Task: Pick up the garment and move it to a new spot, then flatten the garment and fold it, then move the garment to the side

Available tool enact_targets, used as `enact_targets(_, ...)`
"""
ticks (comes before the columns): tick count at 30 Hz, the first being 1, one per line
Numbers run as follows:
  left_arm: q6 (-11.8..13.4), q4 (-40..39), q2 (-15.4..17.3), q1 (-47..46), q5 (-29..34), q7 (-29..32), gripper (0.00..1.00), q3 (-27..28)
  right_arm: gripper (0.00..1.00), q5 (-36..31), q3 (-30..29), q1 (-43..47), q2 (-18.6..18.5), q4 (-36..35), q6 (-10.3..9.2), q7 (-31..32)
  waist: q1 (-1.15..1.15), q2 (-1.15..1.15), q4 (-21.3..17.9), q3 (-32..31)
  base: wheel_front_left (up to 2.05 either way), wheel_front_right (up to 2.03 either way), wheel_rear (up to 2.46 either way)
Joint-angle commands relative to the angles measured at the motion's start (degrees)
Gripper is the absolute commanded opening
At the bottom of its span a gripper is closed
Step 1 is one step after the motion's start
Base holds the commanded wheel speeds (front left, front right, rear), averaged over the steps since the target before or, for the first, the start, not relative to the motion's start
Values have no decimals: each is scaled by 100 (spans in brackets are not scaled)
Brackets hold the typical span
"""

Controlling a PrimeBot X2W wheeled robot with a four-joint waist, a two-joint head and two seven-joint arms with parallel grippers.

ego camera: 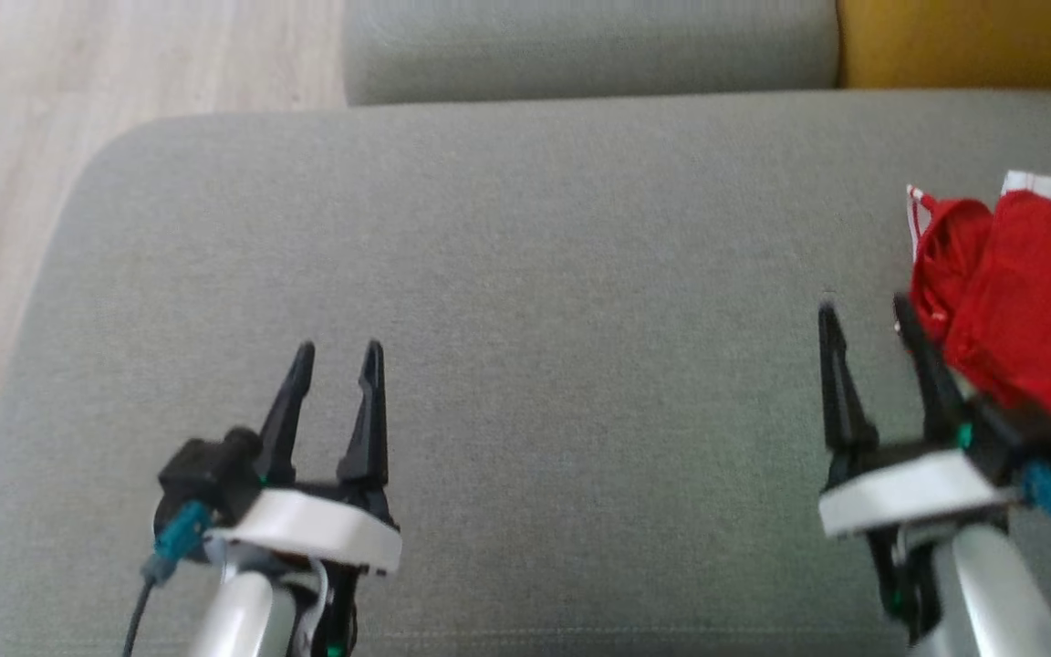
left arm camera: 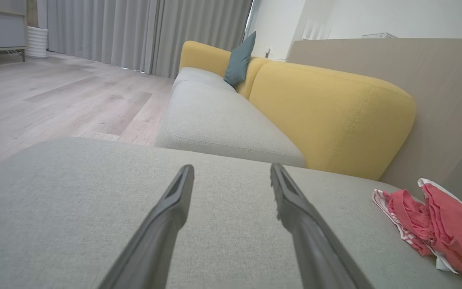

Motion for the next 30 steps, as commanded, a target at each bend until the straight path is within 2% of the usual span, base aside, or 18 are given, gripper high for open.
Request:
enact_targets(1, 16, -166, 36, -92, 35, -31, 100, 184, 100, 136, 150, 12, 29, -172, -4, -155, 0, 0, 115, -150, 0, 0, 0)
enact_targets(8, 20, -354, 36, 207, 99, -31, 100, 231, 100, 620, 300, 536, 33, -217, -4, -417, 0, 0, 164, -248, 0, 0, 0)
enact_targets(30, -87, -631, 36, 388, -102, -31, 100, 490, 100, 636, 231, 603, 34, -446, -4, -449, 0, 0, 103, -232, 0, 0, 0)
